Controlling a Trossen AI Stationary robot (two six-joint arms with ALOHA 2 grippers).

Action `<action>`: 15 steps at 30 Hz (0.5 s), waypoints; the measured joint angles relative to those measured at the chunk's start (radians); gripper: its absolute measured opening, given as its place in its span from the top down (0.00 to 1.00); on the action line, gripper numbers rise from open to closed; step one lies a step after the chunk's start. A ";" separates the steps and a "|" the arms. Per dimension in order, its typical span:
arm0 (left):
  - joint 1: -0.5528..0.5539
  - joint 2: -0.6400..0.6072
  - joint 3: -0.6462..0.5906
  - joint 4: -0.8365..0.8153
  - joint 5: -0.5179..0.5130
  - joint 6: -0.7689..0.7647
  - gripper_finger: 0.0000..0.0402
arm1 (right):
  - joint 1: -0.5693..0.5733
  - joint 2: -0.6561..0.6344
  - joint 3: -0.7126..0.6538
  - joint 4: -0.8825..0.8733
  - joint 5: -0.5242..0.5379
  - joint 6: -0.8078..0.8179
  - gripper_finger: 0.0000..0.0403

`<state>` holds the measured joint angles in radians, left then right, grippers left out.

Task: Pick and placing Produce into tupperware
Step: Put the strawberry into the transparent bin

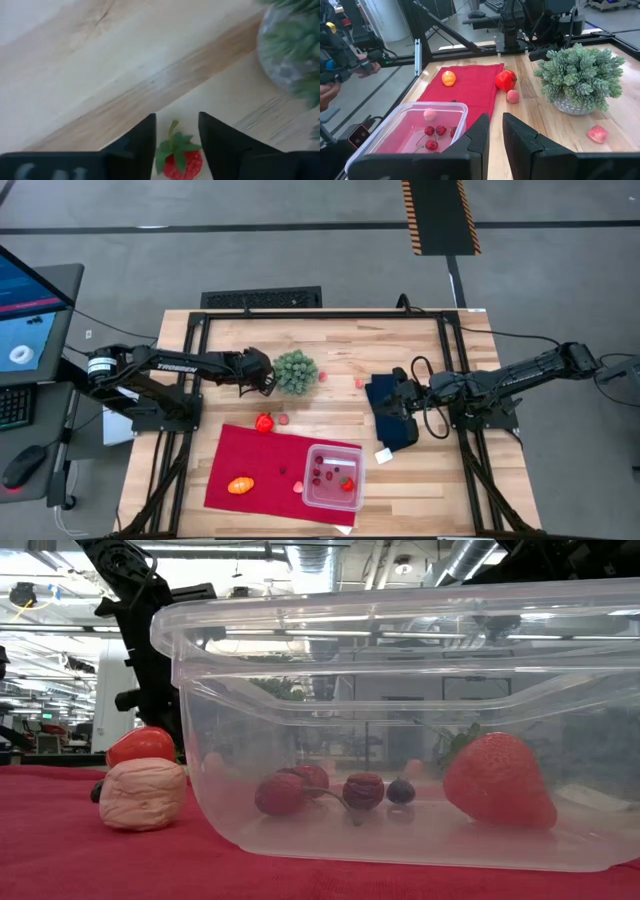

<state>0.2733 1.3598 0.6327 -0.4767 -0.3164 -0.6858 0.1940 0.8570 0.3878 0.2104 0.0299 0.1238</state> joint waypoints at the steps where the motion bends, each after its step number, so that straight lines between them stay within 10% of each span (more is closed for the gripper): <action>1: 0.000 0.000 0.000 -0.007 0.001 -0.009 0.63 | 0.000 0.000 0.000 0.000 0.000 0.000 0.81; 15: 0.000 0.000 -0.033 0.017 0.015 -0.082 0.52 | 0.000 0.000 0.000 0.000 0.000 0.000 0.81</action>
<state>0.2733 1.3594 0.5999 -0.4592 -0.3014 -0.7673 0.1938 0.8570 0.3878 0.2102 0.0299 0.1238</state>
